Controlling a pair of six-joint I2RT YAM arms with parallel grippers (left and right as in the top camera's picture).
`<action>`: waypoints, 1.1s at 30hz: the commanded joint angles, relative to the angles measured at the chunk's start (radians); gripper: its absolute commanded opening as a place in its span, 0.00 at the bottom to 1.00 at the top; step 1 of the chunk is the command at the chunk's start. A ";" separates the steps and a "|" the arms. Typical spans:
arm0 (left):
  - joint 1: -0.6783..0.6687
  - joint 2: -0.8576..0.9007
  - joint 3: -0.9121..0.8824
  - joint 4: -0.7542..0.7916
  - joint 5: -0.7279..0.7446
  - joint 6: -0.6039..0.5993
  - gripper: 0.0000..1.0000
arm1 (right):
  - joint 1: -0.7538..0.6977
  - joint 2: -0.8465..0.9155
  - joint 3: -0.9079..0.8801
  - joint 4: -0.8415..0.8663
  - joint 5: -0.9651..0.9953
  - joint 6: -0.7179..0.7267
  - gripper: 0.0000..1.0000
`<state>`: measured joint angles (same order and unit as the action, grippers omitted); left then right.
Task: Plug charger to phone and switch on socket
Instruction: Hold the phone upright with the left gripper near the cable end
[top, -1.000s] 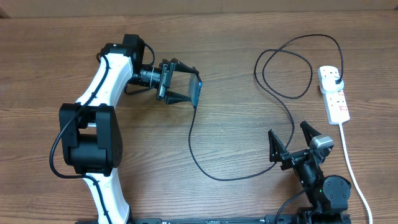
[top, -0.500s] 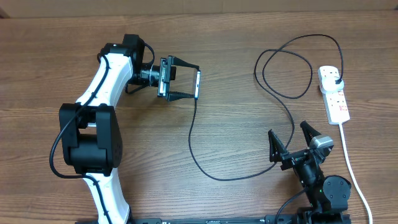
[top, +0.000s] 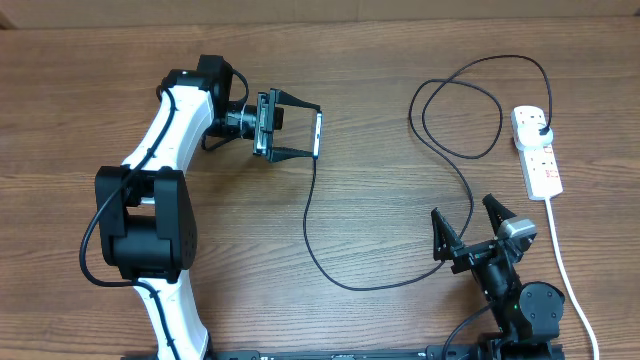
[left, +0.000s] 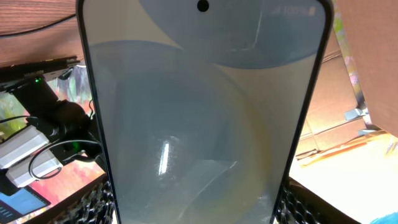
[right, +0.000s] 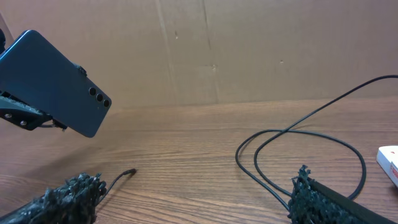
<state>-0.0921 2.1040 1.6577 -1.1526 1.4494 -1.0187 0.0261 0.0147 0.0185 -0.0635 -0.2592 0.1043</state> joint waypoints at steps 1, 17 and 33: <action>-0.006 0.002 0.030 -0.003 0.035 -0.011 0.54 | -0.004 -0.012 -0.010 0.006 -0.005 -0.002 1.00; -0.007 0.002 0.030 -0.003 -0.024 -0.018 0.54 | -0.004 -0.012 -0.010 0.006 -0.005 -0.001 1.00; -0.007 0.002 0.030 -0.003 -0.167 -0.017 0.56 | -0.004 -0.012 -0.010 0.006 -0.005 -0.001 1.00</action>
<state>-0.0921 2.1040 1.6577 -1.1526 1.3544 -1.0225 0.0261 0.0147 0.0185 -0.0635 -0.2588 0.1043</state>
